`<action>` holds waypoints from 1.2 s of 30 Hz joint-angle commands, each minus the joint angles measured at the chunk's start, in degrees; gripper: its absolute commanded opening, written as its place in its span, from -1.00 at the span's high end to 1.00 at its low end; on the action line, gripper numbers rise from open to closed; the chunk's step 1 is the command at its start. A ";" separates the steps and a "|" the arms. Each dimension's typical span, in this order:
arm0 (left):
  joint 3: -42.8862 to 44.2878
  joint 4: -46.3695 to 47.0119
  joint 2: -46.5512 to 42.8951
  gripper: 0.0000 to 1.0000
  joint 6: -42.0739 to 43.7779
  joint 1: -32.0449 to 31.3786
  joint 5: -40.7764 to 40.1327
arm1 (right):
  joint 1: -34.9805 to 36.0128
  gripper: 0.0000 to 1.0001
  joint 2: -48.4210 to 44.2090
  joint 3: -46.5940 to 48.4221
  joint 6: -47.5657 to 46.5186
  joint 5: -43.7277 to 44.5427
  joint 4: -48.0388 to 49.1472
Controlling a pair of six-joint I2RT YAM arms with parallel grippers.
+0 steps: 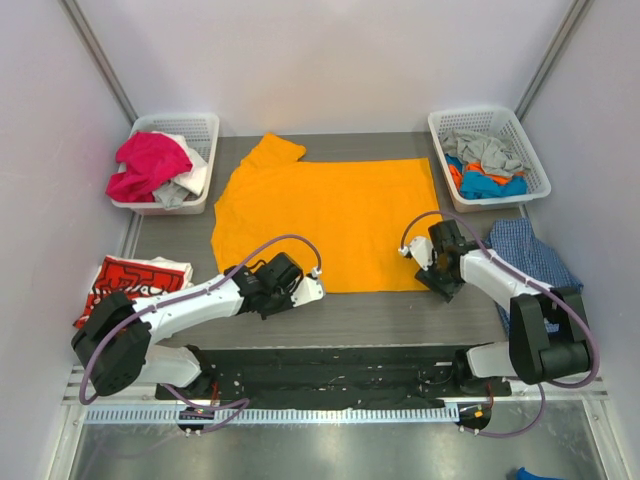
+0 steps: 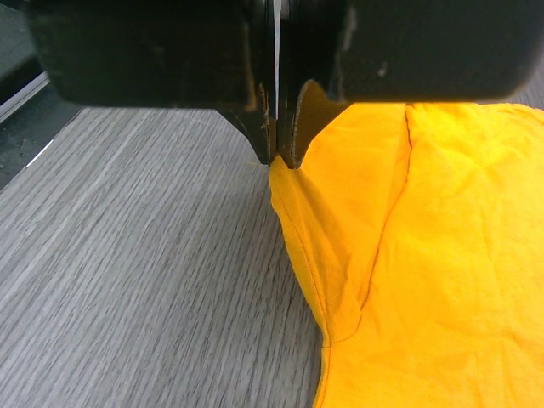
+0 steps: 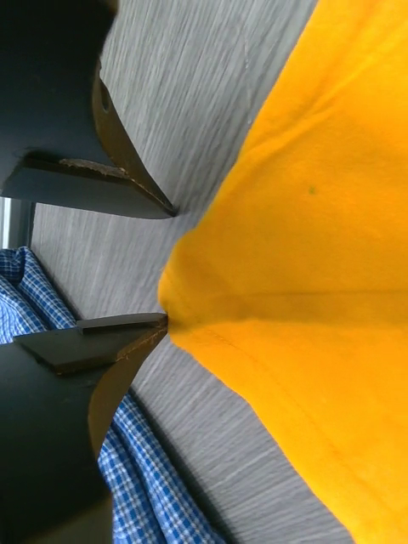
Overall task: Fold and stack the t-shirts
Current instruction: Grap the side of the flattened tshirt closest away from the robot with both arms
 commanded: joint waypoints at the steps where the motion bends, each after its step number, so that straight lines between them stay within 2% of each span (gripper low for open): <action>1: 0.78 -0.98 -0.03 1.00 0.87 0.01 -0.82 | -0.66 -0.08 1.56 3.38 -1.28 -3.61 1.40; 5: 1.30 -1.15 0.23 1.00 0.78 -0.07 -1.08 | -1.18 0.01 2.61 3.47 -1.71 -4.22 1.75; 14: 2.36 -1.86 -0.38 1.00 0.78 0.01 -1.52 | -1.97 0.46 1.91 2.15 -2.16 -3.70 1.67; 15: 2.45 -2.21 -0.56 1.00 0.78 0.01 -1.61 | -1.89 0.56 1.56 1.80 -2.15 -3.52 1.49; 21: 4.29 -4.66 -3.01 1.00 -0.27 -0.07 -1.26 | -1.97 0.81 -2.03 2.06 -2.15 -3.26 -2.02; 28: 5.79 -8.27 -6.79 1.00 -1.24 -0.16 -0.73 | -1.89 0.95 -7.75 4.08 -2.07 -3.44 -8.08; 36: 7.81 -7.22 -7.59 1.00 2.27 -0.16 -6.43 | -1.97 0.98 -7.94 9.61 -1.89 -3.08 -10.37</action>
